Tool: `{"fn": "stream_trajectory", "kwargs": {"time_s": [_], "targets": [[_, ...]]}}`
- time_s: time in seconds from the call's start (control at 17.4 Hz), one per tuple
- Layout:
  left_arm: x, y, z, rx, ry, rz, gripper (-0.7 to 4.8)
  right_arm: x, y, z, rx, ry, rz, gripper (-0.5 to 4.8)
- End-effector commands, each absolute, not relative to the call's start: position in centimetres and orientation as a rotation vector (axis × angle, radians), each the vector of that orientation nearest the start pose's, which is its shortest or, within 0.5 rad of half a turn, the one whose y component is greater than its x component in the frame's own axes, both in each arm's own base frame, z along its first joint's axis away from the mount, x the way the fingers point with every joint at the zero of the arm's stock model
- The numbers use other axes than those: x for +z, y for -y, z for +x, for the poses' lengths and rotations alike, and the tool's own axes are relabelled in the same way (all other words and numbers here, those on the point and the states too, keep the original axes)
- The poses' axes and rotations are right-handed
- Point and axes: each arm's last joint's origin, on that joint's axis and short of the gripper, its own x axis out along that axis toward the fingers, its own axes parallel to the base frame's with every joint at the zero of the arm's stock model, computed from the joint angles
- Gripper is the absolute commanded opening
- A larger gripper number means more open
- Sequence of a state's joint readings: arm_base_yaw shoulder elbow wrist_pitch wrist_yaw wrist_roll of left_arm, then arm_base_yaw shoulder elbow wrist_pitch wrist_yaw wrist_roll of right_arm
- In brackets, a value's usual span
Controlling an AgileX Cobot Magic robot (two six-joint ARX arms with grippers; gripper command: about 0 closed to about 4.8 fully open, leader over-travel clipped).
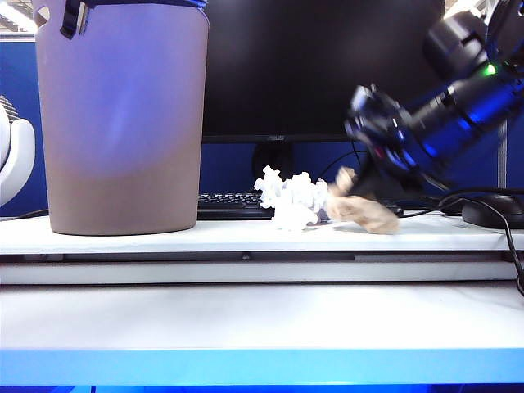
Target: Pick up all paper balls from the table and place them in the pink trash can.
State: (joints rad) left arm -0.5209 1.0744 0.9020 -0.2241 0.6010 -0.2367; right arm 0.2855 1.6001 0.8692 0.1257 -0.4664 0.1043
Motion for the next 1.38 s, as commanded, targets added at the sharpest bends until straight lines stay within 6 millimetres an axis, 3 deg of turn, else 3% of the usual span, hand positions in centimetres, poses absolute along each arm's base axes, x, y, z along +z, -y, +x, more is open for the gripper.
{"fn": "stream_trajectory", "kwargs": {"time_s": [0.06,0.23,0.34,0.4,0.57,0.75,0.8,0.86,0.92,0.97,1.03,1.09,1.15,1.2,1.38], "targets": [[31.7,12.8,19.0,-1.051,-0.575,-0.225,-0.05,25.6,-11.4,32.3,0.868,-0.473,0.247,-0.05],[31.5,12.8,19.0,-1.04,-0.594,-0.225,-0.05,32.5,-14.0,32.7,1.083,-0.303,0.286,-0.05],[31.5,12.8,19.0,-1.041,-0.595,-0.226,-0.05,39.5,-17.4,31.7,1.221,-0.111,0.234,-0.05],[31.5,12.8,18.9,-1.048,-0.596,-0.227,-0.05,41.2,-18.6,31.8,1.256,-0.062,0.225,-0.05],[31.6,12.9,18.8,-1.109,-0.611,-0.253,-0.05,42.4,-22.0,32.7,1.323,-0.073,0.239,-0.05],[31.7,12.9,18.6,-1.144,-0.619,-0.274,-0.05,40.8,-26.1,33.6,1.394,-0.091,0.239,-0.04],[31.8,12.8,18.6,-1.155,-0.617,-0.275,-0.05,40.3,-26.6,33.8,1.399,-0.097,0.239,0.23],[31.9,12.8,18.5,-1.163,-0.614,-0.276,-0.05,40.1,-26.9,33.9,1.404,-0.102,0.239,1.34],[31.9,12.8,18.5,-1.174,-0.608,-0.277,-0.05,40.1,-26.9,33.9,1.384,-0.099,0.243,3.9],[32.0,12.9,18.5,-1.175,-0.599,-0.273,-0.04,40.3,-26.8,33.9,1.382,-0.093,0.243,4.22],[32.1,12.9,18.5,-1.178,-0.585,-0.27,0.02,40.6,-26.6,33.9,1.377,-0.082,0.242,4.23],[32.2,12.9,18.6,-1.181,-0.57,-0.268,0.45,41.2,-26.0,33.9,1.371,-0.069,0.241,4.23],[32.3,12.9,18.7,-1.176,-0.549,-0.264,1.24,41.7,-25.6,33.7,1.369,-0.062,0.24,4.24],[32.5,13.1,19.1,-1.138,-0.505,-0.254,1.91,43.3,-23.6,33.2,1.334,-0.054,0.226,4.57],[32.0,15.1,19.9,-1.135,-0.441,-0.212,2.02,44.9,-18.2,32.3,1.108,-0.136,0.132,4.79]]}}
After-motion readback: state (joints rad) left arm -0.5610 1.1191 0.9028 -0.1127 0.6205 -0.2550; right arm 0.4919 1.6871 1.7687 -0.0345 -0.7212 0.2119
